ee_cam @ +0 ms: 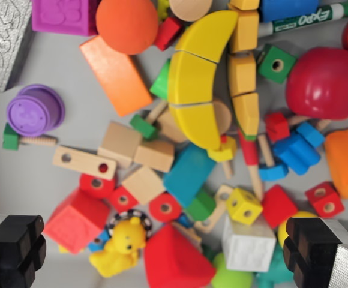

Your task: Pick an object from the bin

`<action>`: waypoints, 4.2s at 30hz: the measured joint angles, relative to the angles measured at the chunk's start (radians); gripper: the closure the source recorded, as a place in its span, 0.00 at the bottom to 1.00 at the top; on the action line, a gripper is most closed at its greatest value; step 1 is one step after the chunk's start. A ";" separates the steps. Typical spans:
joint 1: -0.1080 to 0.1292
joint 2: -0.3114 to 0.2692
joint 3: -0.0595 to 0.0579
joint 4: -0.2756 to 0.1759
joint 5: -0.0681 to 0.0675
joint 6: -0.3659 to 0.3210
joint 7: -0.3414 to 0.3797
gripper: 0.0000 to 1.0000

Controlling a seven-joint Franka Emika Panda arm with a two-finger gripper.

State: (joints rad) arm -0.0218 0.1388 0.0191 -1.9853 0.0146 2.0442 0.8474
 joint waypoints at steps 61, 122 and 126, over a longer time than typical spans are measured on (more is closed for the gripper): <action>0.116 0.124 0.077 -0.188 -0.035 0.353 -0.123 0.00; 0.224 0.342 0.099 -0.185 -0.119 0.628 -0.168 1.00; 0.224 0.342 0.099 -0.185 -0.119 0.628 -0.168 1.00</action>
State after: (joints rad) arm 0.2021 0.4804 0.1181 -2.1699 -0.1048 2.6726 0.6797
